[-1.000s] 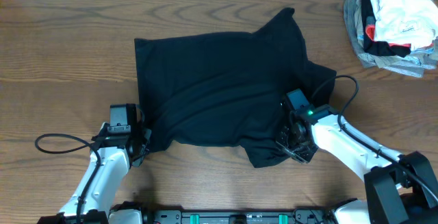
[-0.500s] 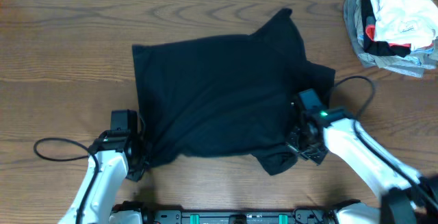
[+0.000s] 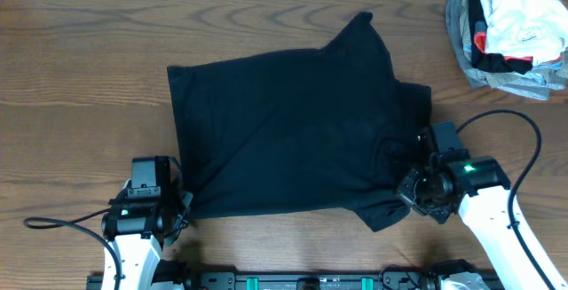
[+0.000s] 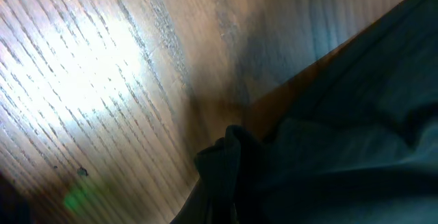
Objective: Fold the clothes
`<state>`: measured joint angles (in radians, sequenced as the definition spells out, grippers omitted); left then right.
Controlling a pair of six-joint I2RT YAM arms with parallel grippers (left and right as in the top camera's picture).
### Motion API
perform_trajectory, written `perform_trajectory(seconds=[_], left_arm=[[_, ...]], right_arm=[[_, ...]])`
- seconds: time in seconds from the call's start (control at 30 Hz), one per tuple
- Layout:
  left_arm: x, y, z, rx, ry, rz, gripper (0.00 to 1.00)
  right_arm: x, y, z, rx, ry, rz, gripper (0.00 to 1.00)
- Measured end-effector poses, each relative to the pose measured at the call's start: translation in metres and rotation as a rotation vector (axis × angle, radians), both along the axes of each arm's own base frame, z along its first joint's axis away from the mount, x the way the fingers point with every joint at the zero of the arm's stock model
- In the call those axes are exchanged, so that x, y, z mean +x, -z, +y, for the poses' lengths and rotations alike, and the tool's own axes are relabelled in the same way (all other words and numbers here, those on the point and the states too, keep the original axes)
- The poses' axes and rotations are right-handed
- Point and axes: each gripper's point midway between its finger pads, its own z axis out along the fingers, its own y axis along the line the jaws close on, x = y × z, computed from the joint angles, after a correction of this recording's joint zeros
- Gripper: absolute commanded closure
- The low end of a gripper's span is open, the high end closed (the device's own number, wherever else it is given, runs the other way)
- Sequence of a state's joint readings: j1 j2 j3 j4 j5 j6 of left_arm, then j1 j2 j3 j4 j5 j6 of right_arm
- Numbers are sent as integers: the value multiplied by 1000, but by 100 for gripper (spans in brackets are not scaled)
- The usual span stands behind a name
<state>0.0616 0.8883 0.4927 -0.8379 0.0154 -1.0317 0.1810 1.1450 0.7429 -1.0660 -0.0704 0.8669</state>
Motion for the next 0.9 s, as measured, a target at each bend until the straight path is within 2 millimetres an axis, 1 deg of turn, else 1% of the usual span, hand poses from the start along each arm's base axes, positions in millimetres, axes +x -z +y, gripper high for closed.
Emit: perform_trajectory(seconds=[0.07, 0.2, 0.27, 0.33, 0.43, 0.67, 0.77, 0.9], left_arm=[[4, -1, 0, 1, 1, -15, 94], [20, -6, 1, 8, 8, -85, 94], [29, -10, 2, 11, 8, -125, 94], [37, -13, 2, 13, 8, -160, 94], [46, -17, 3, 16, 8, -199, 94], [67, -28, 11, 62, -6, -292, 94], [79, -33, 16, 86, -17, -336, 94], [90, -34, 19, 101, -24, -360, 94]], right_arm=[[10, -9, -2, -3, -13, -35, 99], [41, -34, -8, -22, -37, -142, 99], [58, -43, -10, -32, -53, -193, 99], [74, -46, -10, -40, -76, -235, 99], [96, -45, -8, -46, -104, -274, 99], [141, -25, -2, -48, -139, -338, 99], [156, -23, 0, -46, -148, -384, 99], [170, -27, 2, -45, -160, -435, 99]])
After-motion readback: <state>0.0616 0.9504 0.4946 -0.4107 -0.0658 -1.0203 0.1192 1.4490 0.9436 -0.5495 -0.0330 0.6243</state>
